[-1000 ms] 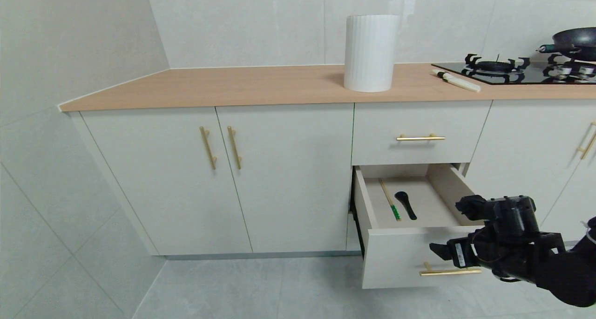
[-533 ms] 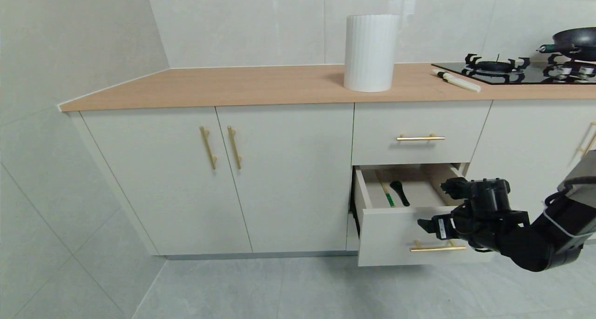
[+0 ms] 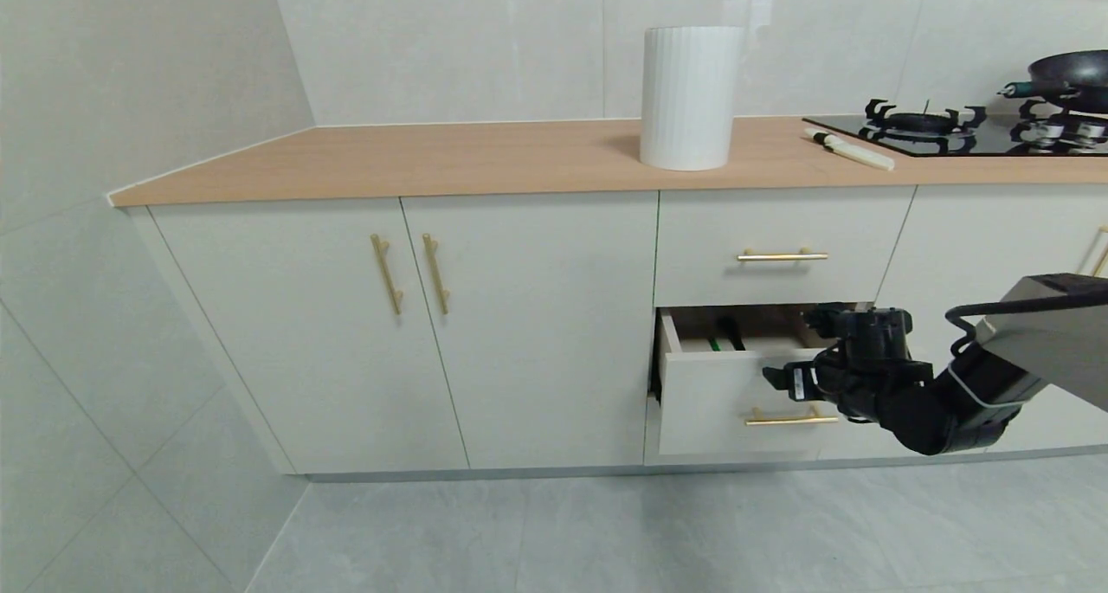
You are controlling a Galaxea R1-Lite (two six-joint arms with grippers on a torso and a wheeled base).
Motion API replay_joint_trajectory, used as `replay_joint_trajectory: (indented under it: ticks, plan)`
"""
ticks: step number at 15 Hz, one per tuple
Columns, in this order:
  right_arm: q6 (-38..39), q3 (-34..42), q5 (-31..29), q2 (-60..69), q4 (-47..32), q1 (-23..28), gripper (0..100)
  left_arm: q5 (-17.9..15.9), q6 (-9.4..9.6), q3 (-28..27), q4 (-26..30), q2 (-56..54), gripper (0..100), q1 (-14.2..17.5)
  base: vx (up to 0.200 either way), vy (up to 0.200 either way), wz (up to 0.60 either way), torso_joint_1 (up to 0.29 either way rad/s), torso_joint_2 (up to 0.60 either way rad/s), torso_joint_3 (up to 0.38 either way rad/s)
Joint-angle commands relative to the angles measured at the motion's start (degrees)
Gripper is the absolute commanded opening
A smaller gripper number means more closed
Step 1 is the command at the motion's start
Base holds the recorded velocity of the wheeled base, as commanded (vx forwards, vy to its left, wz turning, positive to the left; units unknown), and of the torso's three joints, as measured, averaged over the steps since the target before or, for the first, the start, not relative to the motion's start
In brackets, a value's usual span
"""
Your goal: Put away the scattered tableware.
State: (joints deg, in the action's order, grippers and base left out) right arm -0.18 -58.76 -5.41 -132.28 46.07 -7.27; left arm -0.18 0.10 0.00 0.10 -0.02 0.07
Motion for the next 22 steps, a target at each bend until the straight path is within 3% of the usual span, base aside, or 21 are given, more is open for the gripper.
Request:
replay_joint_trajectory:
  ticks: [1,18,22]
  plan:
    - [0.0,-3.8,0.0,-3.9,-0.1,0.3,100,0.1,0.08,0.0,0.0,0.0,100,0.0,0.000,0.000,0.00,0.000,0.00,0.000]
    - [0.1,-30.6,-0.4,-19.1,-1.7,2.6,100,0.0,-0.01,0.0,0.0,0.0,100,0.0,0.000,0.000,0.00,0.000,0.00,0.000]
    - [0.1,-38.1,-4.7,-23.8,-1.8,2.6,100,0.0,-0.01,0.0,0.0,0.0,100,0.0,0.000,0.000,0.00,0.000,0.00,0.000]
